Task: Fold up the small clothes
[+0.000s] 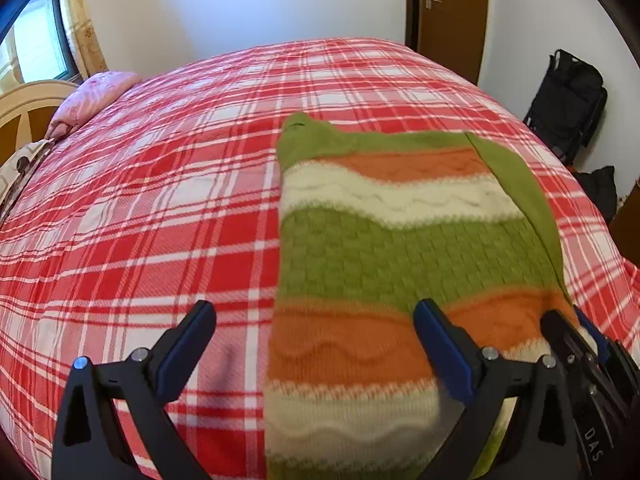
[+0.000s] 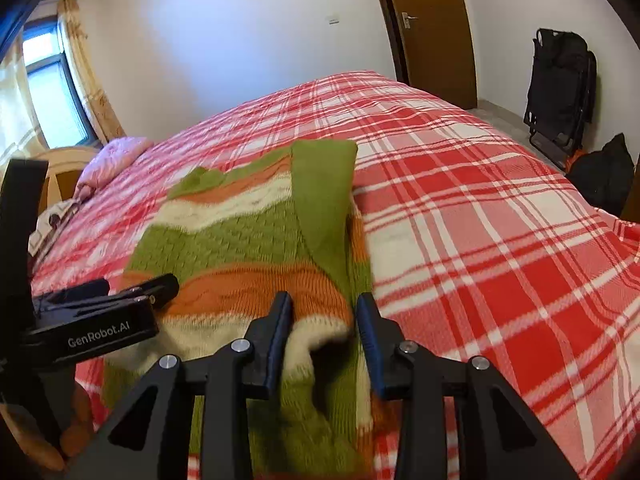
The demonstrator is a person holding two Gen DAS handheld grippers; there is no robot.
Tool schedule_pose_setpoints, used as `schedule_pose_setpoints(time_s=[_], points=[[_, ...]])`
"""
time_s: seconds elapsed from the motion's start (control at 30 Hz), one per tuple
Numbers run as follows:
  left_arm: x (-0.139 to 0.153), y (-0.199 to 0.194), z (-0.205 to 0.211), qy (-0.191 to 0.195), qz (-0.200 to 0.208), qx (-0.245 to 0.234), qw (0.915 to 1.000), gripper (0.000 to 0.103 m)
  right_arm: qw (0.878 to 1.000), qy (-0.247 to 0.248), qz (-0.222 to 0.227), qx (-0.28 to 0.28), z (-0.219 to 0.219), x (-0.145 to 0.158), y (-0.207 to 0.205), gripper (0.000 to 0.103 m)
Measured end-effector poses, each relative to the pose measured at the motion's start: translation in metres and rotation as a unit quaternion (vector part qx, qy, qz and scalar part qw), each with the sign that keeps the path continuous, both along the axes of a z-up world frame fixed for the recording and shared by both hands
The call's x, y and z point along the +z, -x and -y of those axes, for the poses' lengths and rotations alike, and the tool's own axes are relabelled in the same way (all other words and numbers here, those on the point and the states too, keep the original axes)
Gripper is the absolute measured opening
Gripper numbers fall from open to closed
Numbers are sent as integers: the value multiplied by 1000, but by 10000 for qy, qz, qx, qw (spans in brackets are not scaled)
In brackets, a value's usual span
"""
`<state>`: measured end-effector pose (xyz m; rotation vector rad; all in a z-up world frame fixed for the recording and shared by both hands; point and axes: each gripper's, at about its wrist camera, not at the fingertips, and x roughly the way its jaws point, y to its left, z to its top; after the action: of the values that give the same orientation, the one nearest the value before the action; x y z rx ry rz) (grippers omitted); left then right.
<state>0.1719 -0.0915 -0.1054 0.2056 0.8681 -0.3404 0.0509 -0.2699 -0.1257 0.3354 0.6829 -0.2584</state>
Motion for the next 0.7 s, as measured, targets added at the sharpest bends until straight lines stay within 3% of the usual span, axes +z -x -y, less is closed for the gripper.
schedule_pose_setpoints(time_s=[0.13,0.17,0.3,0.37,0.47,0.6,0.7], points=[[1,10,-7,92,-70,-202,9997,102,9993,-194,-233,221,5,-3,12,51],[2,12,-10,154,-119,-259,9995,102,9984,-437,-212,291,11,-2,16,51],[14,8,-23,554,-275,-448,9971,102,9909,-1296,229,279,40,14,24,53],[23,1,-26,796,-192,-476,9955,102,9845,-1676,458,241,58,21,14,61],[29,-18,-25,1113,-306,-438,9924,102,9839,-1709,405,323,69,19,-15,64],[10,-42,-10,1114,-802,-393,9898,101,9857,-1594,-113,527,65,-4,-55,64],[-19,-48,6,1166,-1344,-456,9830,103,9869,-1449,144,688,53,-14,-60,65]])
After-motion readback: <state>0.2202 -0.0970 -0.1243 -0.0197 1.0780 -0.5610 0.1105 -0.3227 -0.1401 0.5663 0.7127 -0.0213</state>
